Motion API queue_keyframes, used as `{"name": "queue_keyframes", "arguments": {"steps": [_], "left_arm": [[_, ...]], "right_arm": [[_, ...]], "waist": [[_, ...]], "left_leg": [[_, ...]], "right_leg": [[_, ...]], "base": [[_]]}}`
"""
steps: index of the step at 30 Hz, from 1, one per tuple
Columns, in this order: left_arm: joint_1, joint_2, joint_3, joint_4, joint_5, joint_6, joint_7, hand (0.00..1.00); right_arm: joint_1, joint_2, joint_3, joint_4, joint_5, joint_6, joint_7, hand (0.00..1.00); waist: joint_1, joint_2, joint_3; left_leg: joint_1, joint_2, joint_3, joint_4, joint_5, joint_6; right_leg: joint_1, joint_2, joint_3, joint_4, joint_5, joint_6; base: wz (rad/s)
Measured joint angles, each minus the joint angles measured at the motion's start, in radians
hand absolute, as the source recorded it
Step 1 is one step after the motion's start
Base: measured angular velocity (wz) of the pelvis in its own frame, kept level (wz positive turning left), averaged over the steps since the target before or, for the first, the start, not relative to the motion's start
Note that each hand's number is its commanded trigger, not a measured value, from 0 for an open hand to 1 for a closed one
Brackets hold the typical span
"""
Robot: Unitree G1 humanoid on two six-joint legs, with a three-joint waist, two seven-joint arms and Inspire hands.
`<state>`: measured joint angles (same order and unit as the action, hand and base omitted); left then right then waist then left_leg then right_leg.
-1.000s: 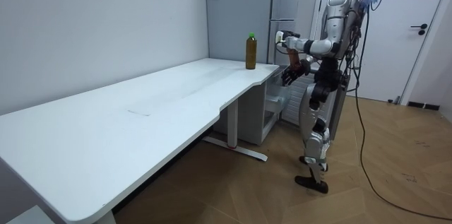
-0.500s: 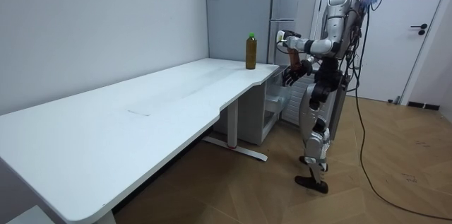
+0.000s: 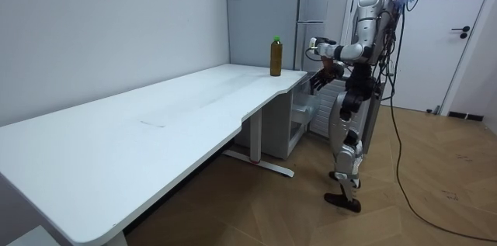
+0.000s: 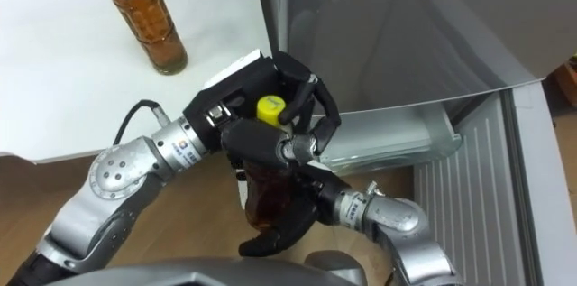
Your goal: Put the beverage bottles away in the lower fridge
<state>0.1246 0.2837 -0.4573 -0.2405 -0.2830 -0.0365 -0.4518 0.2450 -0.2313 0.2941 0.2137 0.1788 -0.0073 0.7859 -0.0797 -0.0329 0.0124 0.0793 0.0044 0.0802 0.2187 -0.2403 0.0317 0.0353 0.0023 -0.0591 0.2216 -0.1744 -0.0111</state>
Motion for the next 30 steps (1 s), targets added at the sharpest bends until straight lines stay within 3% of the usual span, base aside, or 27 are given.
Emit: {"name": "queue_keyframes", "arguments": {"steps": [7,8,15,30], "left_arm": [[0.011,0.017,-0.017,0.008,0.0,0.0,0.008,1.0],[0.011,0.018,-0.017,0.009,0.0,0.0,0.008,1.0],[0.015,0.018,-0.016,0.01,0.0,0.0,0.013,1.0],[0.025,0.016,-0.013,0.057,-0.046,-0.005,0.057,1.0]], "right_arm": [[0.0,-0.002,0.033,0.0,0.062,0.0,-0.001,0.0],[0.001,-0.002,0.038,0.0,0.089,0.001,0.0,1.0],[0.001,-0.008,0.047,0.0,0.172,0.001,0.002,1.0],[0.001,-0.047,0.096,0.0,0.178,-0.023,0.024,1.0]], "waist": [[0.001,-0.01,-0.0053],[0.001,-0.01,-0.0051],[0.003,-0.003,-0.0005],[0.004,0.006,0.0033]], "left_leg": [[0.0,0.001,0.0,0.002,0.0,0.0],[0.0,0.001,-0.001,0.002,0.0,0.0],[0.0,0.001,0.0,-0.002,0.0,0.0],[0.0,0.001,-0.001,-0.007,0.0,0.0]], "right_leg": [[0.0,-0.001,-0.001,0.002,0.0,0.0],[0.001,-0.001,0.0,0.004,0.0,0.0],[0.0,0.0,0.001,0.01,0.0,0.0],[-0.001,0.0,0.0,0.009,0.0,0.0]], "base": [[0.0],[0.0],[0.0],[0.0]]}}
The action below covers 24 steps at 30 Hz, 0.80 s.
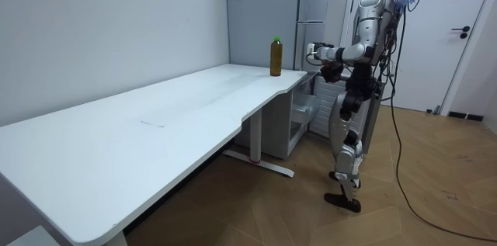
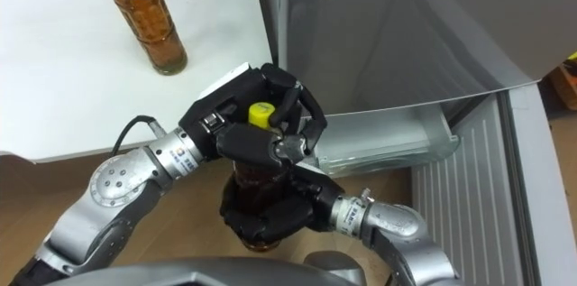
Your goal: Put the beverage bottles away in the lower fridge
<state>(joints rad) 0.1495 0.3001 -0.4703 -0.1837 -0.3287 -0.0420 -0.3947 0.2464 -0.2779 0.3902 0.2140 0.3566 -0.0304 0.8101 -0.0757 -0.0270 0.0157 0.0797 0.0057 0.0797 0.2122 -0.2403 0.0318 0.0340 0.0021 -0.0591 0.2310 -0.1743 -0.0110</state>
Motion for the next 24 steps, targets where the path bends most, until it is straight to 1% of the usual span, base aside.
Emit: {"name": "queue_keyframes", "arguments": {"steps": [2,3,7,13,16,17,18,20,24], "left_arm": [[0.0,0.0,0.0,0.0,0.0,0.0,0.0,0.73],[0.0,0.0,0.002,0.0,0.0,0.0,0.0,0.0],[0.0,0.0,0.006,0.0,-0.007,-0.001,0.008,0.0],[0.0,0.001,0.008,0.0,-0.01,-0.011,0.021,0.0],[0.003,0.004,0.007,0.003,-0.015,-0.011,0.022,0.0],[0.003,0.004,0.003,0.01,-0.015,-0.014,0.025,0.0],[0.003,0.004,0.0,0.026,-0.015,-0.027,0.028,0.0],[0.003,0.003,-0.003,0.048,-0.017,-0.036,0.03,0.0],[0.003,0.007,-0.006,0.087,-0.034,-0.047,0.031,0.0]], "right_arm": [[0.0,0.0,0.002,0.0,0.0,0.0,0.002,1.0],[0.0,0.0,0.001,0.0,0.0,-0.002,0.003,1.0],[0.0,0.0,0.001,0.0,0.001,-0.004,0.004,1.0],[0.001,-0.002,0.001,0.0,0.004,-0.004,0.0,1.0],[0.004,-0.003,0.002,0.0,0.006,-0.001,0.0,1.0],[0.004,-0.003,0.003,0.001,0.006,0.002,-0.003,1.0],[0.004,-0.003,0.007,0.005,0.006,0.004,-0.009,1.0],[0.004,-0.004,0.018,0.011,0.005,0.008,-0.027,1.0],[0.005,-0.007,0.027,0.014,0.005,0.027,-0.048,1.0]], "waist": [[0.0,0.0,-0.0001],[0.0,0.0,-0.0003],[0.0,0.001,-0.0008],[0.0,0.002,-0.0014],[-0.002,0.005,-0.0032],[0.0,0.007,-0.0044],[0.0,0.009,-0.0058],[0.0,0.012,-0.0071],[0.0,0.014,-0.005]], "left_leg": [[0.0,0.0,0.0,-0.004,0.0,0.0],[0.0,0.0,0.0,-0.007,0.0,0.0],[0.0,0.0,0.0,-0.006,0.0,0.0],[0.002,-0.001,0.0,-0.005,0.0,0.0],[0.002,-0.001,-0.001,-0.004,0.0,0.0],[0.003,-0.001,-0.001,-0.005,0.0,0.0],[0.004,-0.001,-0.001,-0.005,0.0,0.0],[0.005,-0.001,-0.001,-0.005,0.0,0.0],[0.003,-0.001,-0.001,-0.008,0.0,0.0]], "right_leg": [[0.0,0.0,0.0,0.0,0.0,0.0],[-0.001,0.0,0.0,0.0,0.0,0.0],[-0.001,0.0,0.0,0.0,0.0,0.0],[-0.001,0.0,0.0,0.0,0.0,0.0],[-0.001,0.0,-0.001,0.0,0.0,0.0],[0.0,0.0,-0.004,0.0,0.0,0.0],[0.001,-0.002,-0.013,0.0,0.0,0.0],[0.002,-0.003,-0.027,0.0,0.0,0.0],[0.0,-0.003,-0.026,0.0,0.0,0.0]], "base": [[0.0],[0.0],[0.0],[0.0],[0.0],[0.0],[0.0],[0.0],[0.0]]}}
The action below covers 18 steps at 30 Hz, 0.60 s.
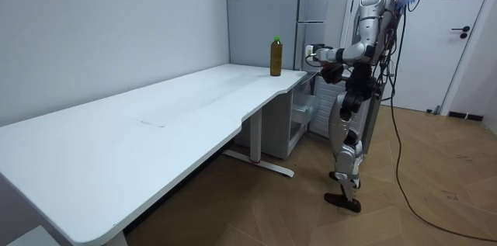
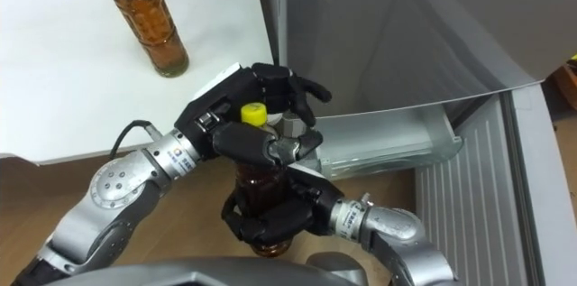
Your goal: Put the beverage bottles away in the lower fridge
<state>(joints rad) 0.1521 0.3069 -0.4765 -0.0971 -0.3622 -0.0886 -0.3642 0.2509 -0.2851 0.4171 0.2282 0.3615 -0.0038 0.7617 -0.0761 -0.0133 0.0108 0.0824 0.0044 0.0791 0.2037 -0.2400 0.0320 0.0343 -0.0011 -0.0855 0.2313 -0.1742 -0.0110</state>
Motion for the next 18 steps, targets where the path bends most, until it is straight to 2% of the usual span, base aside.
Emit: {"name": "queue_keyframes", "arguments": {"steps": [6,13,18], "left_arm": [[0.001,0.011,-0.014,0.029,0.001,-0.005,0.0,0.0],[0.002,0.022,-0.016,0.03,0.001,-0.005,0.0,0.0],[0.023,0.053,-0.02,0.03,0.002,-0.005,-0.004,0.0]], "right_arm": [[0.0,-0.026,0.008,0.0,-0.012,0.008,-0.022,1.0],[0.0,-0.032,0.008,-0.001,-0.011,0.008,-0.035,1.0],[-0.001,-0.039,0.001,-0.001,-0.01,0.01,-0.064,1.0]], "waist": [[0.001,0.0,0.0028],[0.0,-0.002,0.0051],[-0.001,-0.001,0.0059]], "left_leg": [[-0.002,-0.001,0.002,-0.002,0.0,0.0],[-0.002,-0.001,0.004,0.0,0.0,0.0],[-0.004,-0.001,0.004,0.0,0.0,0.0]], "right_leg": [[0.0,0.001,0.001,-0.007,0.0,0.0],[0.0,0.002,0.001,-0.012,0.0,0.0],[-0.001,0.002,-0.001,-0.012,0.0,0.0]], "base": [[0.0],[0.0],[0.0]]}}
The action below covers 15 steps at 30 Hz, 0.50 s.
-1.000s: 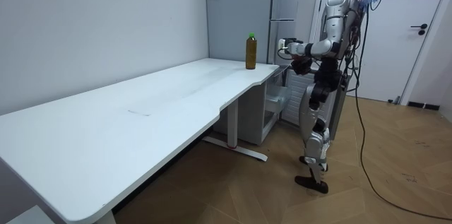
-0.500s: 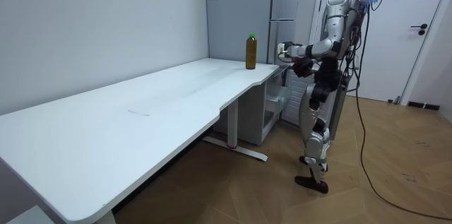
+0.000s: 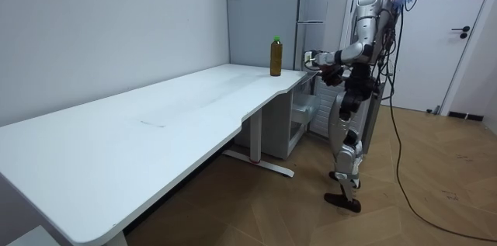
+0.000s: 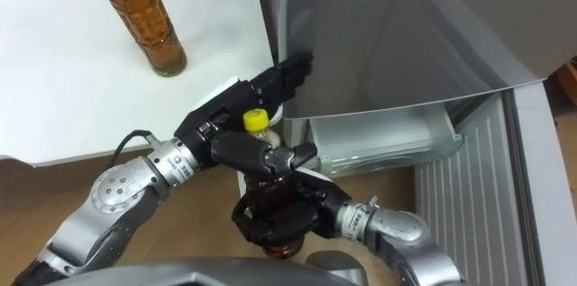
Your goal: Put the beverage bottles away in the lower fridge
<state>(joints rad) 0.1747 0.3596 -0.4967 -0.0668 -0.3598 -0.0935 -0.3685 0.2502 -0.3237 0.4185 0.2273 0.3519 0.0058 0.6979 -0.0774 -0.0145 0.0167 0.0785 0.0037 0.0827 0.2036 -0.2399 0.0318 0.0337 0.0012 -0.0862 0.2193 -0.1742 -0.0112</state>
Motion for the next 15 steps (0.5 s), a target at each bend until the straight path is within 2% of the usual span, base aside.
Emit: {"name": "queue_keyframes", "arguments": {"steps": [2,9,13,15], "left_arm": [[0.013,0.013,-0.01,0.01,0.008,0.0,-0.005,0.0],[0.014,0.014,-0.015,0.056,0.022,-0.008,-0.006,0.0],[0.035,0.02,-0.012,0.083,0.102,-0.009,-0.015,0.0],[0.044,0.029,-0.015,0.142,0.159,-0.015,-0.027,0.0]], "right_arm": [[-0.002,0.001,-0.011,0.0,0.003,0.002,-0.011,1.0],[-0.004,-0.027,-0.007,0.0,0.002,0.032,-0.051,1.0],[-0.003,-0.026,-0.032,0.0,0.006,0.032,-0.12,1.0],[-0.001,-0.029,-0.044,0.009,0.032,0.032,-0.163,1.0]], "waist": [[0.001,0.006,-0.0002],[0.004,0.027,-0.0043],[0.0,0.028,-0.0033],[-0.001,0.026,-0.0022]], "left_leg": [[-0.001,0.0,0.0,0.0,0.0,0.0],[0.002,-0.001,0.004,0.001,0.0,0.0],[0.002,0.0,0.008,0.0,0.0,-0.001],[0.004,-0.001,0.01,-0.001,0.0,-0.001]], "right_leg": [[-0.001,0.0,-0.002,0.0,0.0,0.0],[0.001,-0.001,-0.022,0.001,0.0,0.0],[0.001,0.0,-0.018,0.002,0.0,-0.001],[0.001,0.0,-0.016,0.001,0.0,-0.001]], "base": [[0.0],[0.0],[-0.02],[0.0]]}}
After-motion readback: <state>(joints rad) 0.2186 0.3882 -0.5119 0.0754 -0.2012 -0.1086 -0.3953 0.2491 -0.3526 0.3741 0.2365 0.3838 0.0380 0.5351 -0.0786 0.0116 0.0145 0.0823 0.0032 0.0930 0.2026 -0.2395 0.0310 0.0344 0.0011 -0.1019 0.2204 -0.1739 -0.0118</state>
